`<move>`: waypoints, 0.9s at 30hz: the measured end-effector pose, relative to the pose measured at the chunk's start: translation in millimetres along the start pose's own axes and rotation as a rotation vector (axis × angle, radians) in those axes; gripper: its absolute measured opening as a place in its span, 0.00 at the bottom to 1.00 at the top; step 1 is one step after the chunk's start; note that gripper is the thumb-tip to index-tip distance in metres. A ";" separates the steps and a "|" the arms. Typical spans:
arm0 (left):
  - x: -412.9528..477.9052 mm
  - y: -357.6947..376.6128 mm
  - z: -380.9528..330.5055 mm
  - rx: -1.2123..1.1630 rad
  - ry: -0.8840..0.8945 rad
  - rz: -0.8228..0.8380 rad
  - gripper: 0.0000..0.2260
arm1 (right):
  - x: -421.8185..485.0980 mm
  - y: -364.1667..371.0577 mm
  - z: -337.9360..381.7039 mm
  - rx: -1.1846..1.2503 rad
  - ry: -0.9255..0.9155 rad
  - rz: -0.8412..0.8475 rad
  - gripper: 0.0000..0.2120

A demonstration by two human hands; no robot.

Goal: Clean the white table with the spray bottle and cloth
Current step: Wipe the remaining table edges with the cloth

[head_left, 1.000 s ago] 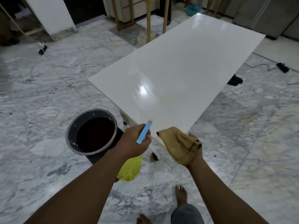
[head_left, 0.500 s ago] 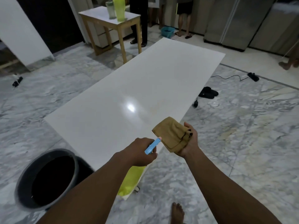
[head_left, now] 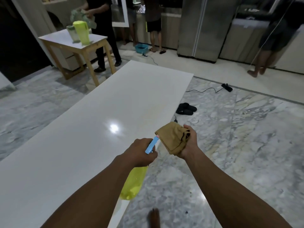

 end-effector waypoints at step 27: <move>503.6 -130.2 -160.2 -0.123 0.071 -0.082 0.04 | 449.5 8.5 403.5 -0.543 -0.283 -0.452 0.18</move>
Point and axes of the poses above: each hand's wrist, its own x-axis towards the middle knuckle, its own y-axis out of the palm, z = x × y, the point moved 10 cm from there along x, towards the middle knuckle, and after that the axes turned 3 degrees about -y, right-handed, at the moved point
